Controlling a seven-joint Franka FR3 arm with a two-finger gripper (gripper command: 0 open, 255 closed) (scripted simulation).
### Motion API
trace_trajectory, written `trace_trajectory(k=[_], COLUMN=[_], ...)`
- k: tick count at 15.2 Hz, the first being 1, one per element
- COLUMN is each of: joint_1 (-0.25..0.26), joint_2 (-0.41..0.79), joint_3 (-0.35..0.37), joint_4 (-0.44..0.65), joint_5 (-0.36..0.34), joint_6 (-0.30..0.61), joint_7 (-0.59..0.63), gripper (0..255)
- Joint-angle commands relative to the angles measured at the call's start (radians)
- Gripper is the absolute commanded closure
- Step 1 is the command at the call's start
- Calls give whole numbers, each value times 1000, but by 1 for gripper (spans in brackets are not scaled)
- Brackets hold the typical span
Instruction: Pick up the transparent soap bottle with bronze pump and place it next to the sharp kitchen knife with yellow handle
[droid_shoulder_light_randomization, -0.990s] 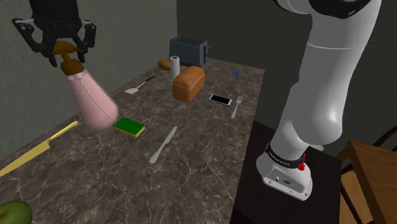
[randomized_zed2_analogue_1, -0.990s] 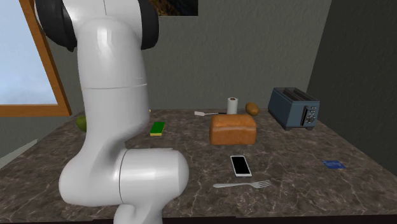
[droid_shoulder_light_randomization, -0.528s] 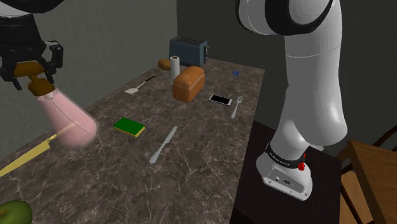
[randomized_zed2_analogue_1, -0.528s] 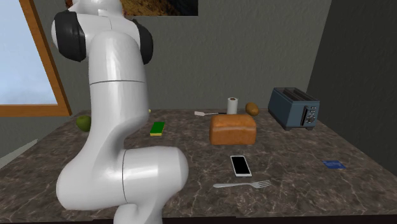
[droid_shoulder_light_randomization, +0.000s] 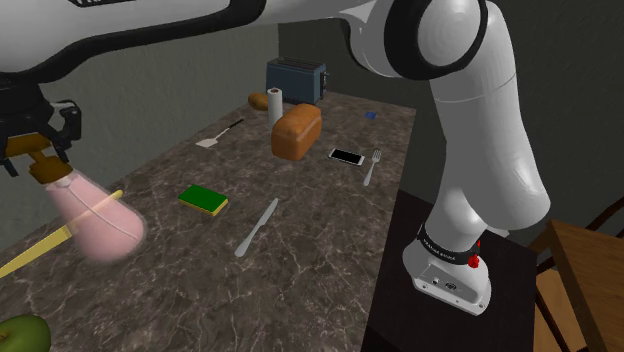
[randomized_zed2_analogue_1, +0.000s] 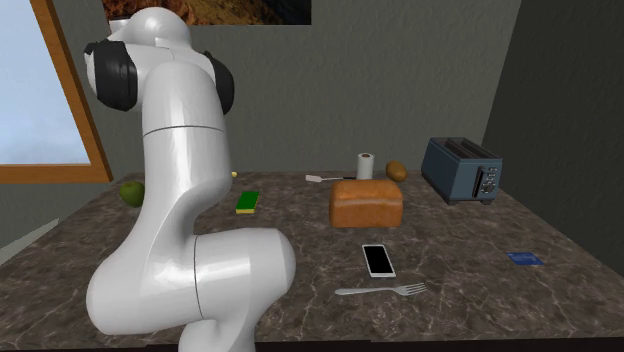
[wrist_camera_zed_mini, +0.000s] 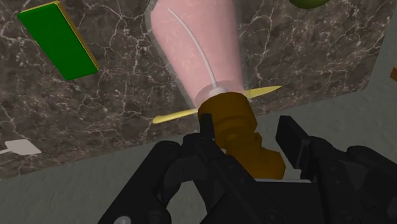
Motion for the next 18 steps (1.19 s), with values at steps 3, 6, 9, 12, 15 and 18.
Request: trace_trajectory(k=[3, 6, 9, 12, 15, 18], joint_1=[-9, -14, -18, -20, -21, -21], joint_2=[-3, -3, 0, 5, 8, 9], joint_3=[-2, -4, -7, -10, -13, -13], joint_4=[-59, -99, -135, -167, -184, -184], joint_5=[-4, -8, -14, -20, -24, -24], joint_6=[56, 95, 132, 168, 188, 188], joint_7=[11, 20, 29, 39, 44, 44], gripper=[255, 255, 255, 255, 255, 255])
